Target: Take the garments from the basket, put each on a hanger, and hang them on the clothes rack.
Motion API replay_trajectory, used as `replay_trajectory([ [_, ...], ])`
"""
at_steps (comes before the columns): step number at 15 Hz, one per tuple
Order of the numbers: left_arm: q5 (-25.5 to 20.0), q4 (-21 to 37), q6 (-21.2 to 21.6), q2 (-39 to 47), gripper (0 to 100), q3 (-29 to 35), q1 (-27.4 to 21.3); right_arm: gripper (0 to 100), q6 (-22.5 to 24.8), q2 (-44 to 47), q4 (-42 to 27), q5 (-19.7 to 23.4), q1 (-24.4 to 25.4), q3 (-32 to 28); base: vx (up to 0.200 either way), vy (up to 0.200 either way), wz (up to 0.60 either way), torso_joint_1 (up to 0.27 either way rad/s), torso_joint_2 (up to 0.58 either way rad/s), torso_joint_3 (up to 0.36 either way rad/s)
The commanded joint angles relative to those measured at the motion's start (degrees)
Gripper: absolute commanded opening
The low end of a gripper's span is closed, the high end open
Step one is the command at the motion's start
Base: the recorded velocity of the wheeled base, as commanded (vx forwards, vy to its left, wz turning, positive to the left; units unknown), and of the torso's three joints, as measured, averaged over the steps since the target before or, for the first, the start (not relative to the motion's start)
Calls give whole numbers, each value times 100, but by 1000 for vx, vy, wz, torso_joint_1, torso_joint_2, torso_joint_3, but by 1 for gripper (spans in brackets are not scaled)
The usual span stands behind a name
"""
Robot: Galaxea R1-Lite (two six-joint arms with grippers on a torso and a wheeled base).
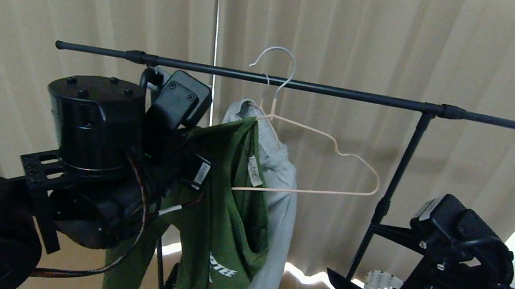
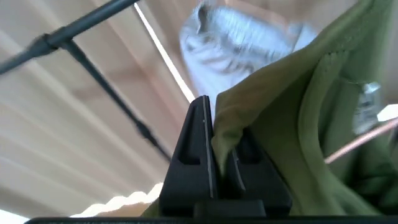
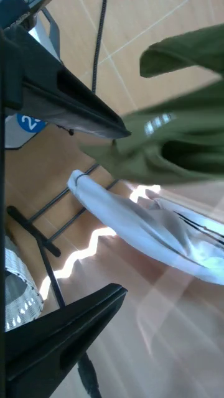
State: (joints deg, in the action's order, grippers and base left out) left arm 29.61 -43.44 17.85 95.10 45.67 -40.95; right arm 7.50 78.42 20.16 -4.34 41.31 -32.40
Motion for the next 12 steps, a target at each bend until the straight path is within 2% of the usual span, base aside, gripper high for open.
replay_trajectory([
  [1, 10, -7, -71, 88, 0, 206, -150, 100, -3, 332, 14, 21, 43, -56, 0, 0, 0, 0, 0, 0],
  [6, 1, -16, -203, 105, 0, 663, -361, 100, 15, 1044, 1051, -14, 123, -126, 0, 0, 0, 0, 0, 0],
  [12, -8, -42, -264, 105, 0, 707, -511, 100, -3, 1720, 1121, -93, 43, -653, 0, 0, 0, 0, 0, 0],
])
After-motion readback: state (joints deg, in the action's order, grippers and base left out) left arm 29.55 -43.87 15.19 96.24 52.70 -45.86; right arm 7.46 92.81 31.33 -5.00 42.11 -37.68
